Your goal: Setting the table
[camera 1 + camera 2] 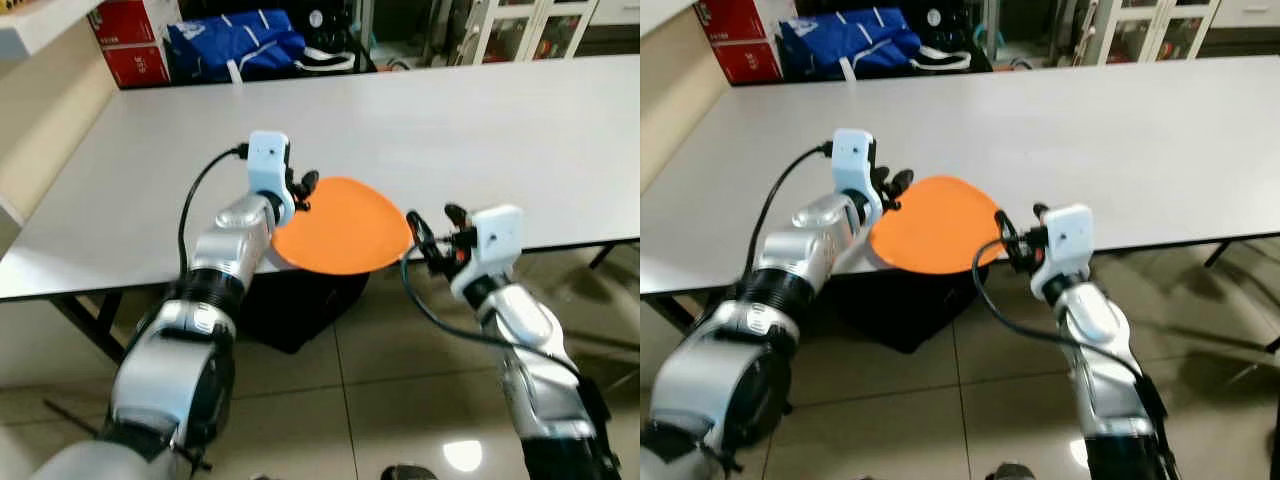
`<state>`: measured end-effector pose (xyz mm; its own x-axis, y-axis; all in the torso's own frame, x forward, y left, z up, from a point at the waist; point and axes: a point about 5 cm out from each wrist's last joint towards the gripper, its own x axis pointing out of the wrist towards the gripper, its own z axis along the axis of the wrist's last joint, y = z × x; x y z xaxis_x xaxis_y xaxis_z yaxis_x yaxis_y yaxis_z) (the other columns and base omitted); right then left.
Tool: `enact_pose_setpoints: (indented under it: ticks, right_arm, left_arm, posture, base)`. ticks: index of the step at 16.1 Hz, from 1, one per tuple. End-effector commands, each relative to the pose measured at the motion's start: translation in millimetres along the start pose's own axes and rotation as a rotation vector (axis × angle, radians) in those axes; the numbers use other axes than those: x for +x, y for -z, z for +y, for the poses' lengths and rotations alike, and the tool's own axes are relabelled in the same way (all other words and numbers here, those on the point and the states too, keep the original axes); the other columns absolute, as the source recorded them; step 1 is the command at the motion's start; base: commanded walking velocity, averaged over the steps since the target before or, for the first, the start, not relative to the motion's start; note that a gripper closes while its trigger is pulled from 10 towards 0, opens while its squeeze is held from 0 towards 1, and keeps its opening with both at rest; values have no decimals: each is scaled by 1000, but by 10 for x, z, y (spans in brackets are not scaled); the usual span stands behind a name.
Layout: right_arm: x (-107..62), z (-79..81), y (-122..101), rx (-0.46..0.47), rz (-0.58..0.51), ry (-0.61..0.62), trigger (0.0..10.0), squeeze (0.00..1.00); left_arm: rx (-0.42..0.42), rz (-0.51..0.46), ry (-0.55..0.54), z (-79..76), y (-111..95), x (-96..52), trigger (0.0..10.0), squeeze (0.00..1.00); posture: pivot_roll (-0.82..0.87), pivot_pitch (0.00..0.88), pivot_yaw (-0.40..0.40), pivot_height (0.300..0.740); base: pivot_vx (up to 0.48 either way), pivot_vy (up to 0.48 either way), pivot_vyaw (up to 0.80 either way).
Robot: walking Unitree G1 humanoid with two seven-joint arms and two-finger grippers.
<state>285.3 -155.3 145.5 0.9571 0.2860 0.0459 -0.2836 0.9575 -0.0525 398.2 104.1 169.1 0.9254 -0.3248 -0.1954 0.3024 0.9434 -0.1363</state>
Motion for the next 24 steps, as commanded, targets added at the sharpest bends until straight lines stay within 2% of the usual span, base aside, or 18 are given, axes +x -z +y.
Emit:
enact_pose_setpoints:
  ticks: [1,3,5,8,13,17,20,22,24]
  right_arm:
    - [-25,6,-61,-10,-5,-2,10000,0]
    - [-142,-5,-73,-19,24,8,10000,0]
    - [-198,-4,-87,-24,38,8,10000,0]
    - [-222,-14,-92,-26,53,13,10000,0]
    - [-230,19,-97,-27,75,1,10000,0]
    - [-231,46,-96,-26,84,-9,10000,0]
    - [-231,55,-92,-26,92,-15,10000,0]
    - [-231,51,-96,-27,98,-17,10000,0]
    - [-235,50,-98,-27,100,-18,10000,0]
  left_arm:
    - [0,23,3,16,16,17,10000,0]
    - [-18,92,24,-20,99,55,10000,0]
    - [-22,111,43,-73,116,80,10000,0]
    - [-57,125,76,-158,157,98,10000,0]
    - [-153,245,159,-365,392,94,10000,0]
    - [-91,250,110,-338,387,101,10000,0]
    - [-98,257,106,-346,401,101,10000,0]
    - [-135,335,25,-281,543,63,10000,0]
    - [-115,358,-13,-233,584,47,10000,0]
  posture:
    - [-338,34,106,740]
    - [-363,64,108,740]
    - [-372,73,109,740]
    - [-375,78,105,740]
    - [-373,81,107,740]
    - [-373,85,108,740]
    - [-373,87,107,740]
    - [-375,90,106,740]
    - [-381,91,110,740]
  base:
    - [0,0,0]
    - [0,0,0]
    - [0,0,0]
    - [0,0,0]
    - [0,0,0]
    - [0,0,0]
    - [0,0,0]
    - [0,0,0]
    - [0,0,0]
